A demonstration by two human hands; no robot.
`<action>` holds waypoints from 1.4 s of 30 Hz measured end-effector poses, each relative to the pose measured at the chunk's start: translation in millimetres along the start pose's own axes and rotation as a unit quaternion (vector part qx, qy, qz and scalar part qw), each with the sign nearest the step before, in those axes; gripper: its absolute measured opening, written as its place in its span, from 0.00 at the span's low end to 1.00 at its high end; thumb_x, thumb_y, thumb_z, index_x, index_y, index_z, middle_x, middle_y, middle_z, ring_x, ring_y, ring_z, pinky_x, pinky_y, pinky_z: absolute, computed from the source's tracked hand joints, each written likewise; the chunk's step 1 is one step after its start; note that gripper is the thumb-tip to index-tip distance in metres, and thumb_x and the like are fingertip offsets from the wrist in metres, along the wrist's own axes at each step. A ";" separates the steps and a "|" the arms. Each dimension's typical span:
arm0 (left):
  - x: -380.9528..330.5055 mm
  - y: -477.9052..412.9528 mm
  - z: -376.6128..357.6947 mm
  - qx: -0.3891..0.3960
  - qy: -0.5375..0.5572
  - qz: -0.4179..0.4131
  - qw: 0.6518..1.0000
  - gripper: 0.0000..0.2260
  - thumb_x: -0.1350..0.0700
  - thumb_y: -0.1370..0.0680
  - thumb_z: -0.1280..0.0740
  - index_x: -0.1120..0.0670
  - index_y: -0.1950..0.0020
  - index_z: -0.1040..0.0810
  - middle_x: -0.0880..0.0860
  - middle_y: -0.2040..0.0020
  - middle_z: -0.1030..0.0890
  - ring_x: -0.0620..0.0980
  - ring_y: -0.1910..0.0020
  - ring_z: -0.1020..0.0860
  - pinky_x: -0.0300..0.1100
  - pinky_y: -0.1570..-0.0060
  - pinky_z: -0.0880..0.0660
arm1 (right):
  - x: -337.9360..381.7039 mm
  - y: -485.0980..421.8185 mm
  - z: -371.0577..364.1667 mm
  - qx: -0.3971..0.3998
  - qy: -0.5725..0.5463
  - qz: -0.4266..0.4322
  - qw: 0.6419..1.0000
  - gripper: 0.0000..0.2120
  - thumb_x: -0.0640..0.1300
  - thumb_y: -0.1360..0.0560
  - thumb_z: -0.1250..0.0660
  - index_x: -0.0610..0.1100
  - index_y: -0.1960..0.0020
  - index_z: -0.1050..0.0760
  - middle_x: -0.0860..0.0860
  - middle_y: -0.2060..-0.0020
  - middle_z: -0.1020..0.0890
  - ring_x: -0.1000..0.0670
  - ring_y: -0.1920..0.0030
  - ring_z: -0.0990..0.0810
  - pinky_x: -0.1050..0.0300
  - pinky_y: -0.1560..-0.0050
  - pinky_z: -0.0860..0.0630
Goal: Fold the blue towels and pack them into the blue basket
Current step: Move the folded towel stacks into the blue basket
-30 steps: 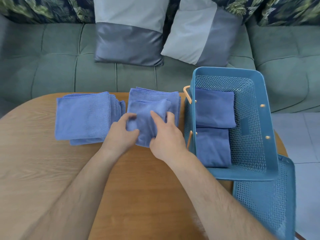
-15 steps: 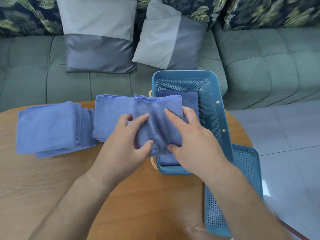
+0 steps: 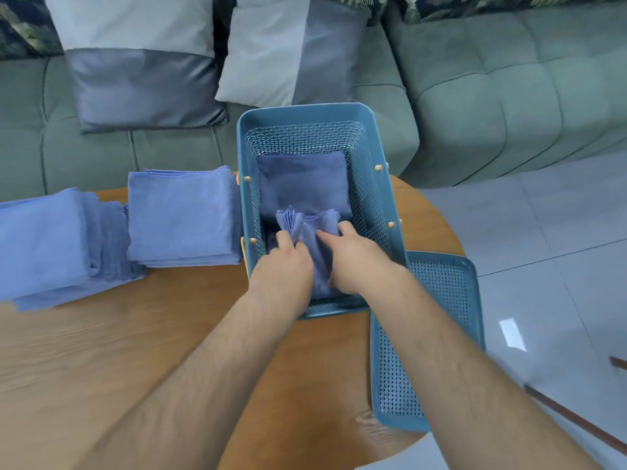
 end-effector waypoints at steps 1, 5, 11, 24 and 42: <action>-0.3 -4.5 -5.9 0.020 0.005 0.006 1.000 0.20 0.63 0.23 0.35 0.60 0.32 0.34 0.61 0.33 0.36 0.55 0.46 0.20 0.46 0.50 0.25 | -0.9 -2.7 -2.5 0.008 0.001 -0.004 1.000 0.33 0.40 0.25 0.31 0.52 0.23 0.38 0.46 0.33 0.37 0.38 0.42 0.22 0.50 0.50 0.28; -0.2 -10.3 -11.8 0.006 -0.027 0.043 0.999 0.19 0.62 0.22 0.36 0.60 0.31 0.32 0.63 0.26 0.44 0.59 0.35 0.29 0.46 0.44 0.26 | -1.7 0.6 -8.5 0.004 0.036 -0.061 0.997 0.28 0.42 0.20 0.37 0.52 0.22 0.38 0.43 0.27 0.44 0.37 0.33 0.30 0.45 0.38 0.28; 1.8 -20.8 -11.0 -0.044 -0.150 0.029 0.987 0.22 0.56 0.17 0.45 0.58 0.23 0.40 0.62 0.21 0.52 0.63 0.23 0.46 0.50 0.28 0.40 | 28.5 -1.1 -7.8 -0.136 0.144 0.044 0.979 0.21 0.47 0.17 0.41 0.48 0.25 0.32 0.44 0.19 0.52 0.37 0.20 0.53 0.47 0.23 0.44; -3.5 -60.1 -10.5 0.083 -0.328 -0.010 0.941 0.30 0.46 0.20 0.39 0.58 0.22 0.40 0.59 0.26 0.33 0.60 0.27 0.36 0.59 0.28 0.41 | 8.2 -36.2 -36.6 0.091 0.117 0.000 0.989 0.56 0.47 0.26 0.24 0.55 0.18 0.64 0.48 0.19 0.63 0.40 0.19 0.62 0.40 0.28 0.32; 156.6 37.2 35.8 -0.368 0.152 0.059 0.915 0.17 0.50 0.21 0.36 0.56 0.36 0.21 0.56 0.34 0.23 0.59 0.35 0.26 0.57 0.34 0.30 | 135.7 38.3 43.4 -0.397 -0.044 0.110 0.910 0.20 0.50 0.22 0.33 0.44 0.33 0.24 0.45 0.39 0.22 0.39 0.44 0.27 0.46 0.54 0.22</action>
Point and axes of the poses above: each hand's wrist, its own y-axis away from the middle knuckle, its own z-axis out of the back of the hand, x = y × z, the point moved 5 cm from there along -y, towards the middle knuckle
